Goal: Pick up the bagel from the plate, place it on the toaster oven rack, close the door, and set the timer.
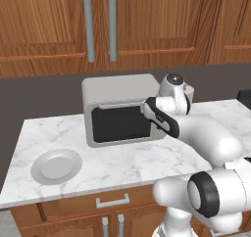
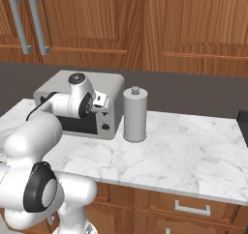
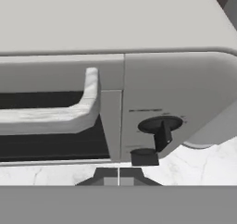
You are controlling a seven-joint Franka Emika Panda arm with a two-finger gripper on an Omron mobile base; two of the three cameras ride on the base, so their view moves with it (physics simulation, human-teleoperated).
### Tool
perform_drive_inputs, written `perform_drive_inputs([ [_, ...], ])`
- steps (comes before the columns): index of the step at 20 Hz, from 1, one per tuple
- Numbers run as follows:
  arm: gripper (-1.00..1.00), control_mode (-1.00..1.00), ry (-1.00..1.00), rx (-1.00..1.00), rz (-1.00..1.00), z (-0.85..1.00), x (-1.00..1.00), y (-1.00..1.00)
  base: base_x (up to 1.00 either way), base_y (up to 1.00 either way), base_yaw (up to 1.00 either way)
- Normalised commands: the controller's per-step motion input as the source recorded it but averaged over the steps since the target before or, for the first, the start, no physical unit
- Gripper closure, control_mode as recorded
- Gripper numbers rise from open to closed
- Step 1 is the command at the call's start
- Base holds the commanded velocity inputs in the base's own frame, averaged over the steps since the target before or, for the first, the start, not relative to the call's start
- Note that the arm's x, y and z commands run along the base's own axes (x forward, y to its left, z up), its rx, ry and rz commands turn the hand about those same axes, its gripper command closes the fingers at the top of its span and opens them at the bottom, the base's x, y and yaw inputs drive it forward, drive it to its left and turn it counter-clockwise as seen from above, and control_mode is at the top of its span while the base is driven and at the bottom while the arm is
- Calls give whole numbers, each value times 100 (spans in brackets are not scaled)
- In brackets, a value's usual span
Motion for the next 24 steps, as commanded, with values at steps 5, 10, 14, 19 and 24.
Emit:
perform_drive_inputs([
  [5,100,-100,0,-3,0,-9,1,-17,0,0,0],
  [10,100,-100,0,-1,0,-13,6,-21,0,0,0],
  [14,100,-100,0,-1,0,-10,9,-16,0,0,0],
  [19,100,-100,0,0,0,-8,6,-3,0,0,0],
  [24,100,-100,0,-1,1,-6,-28,23,0,0,0],
])
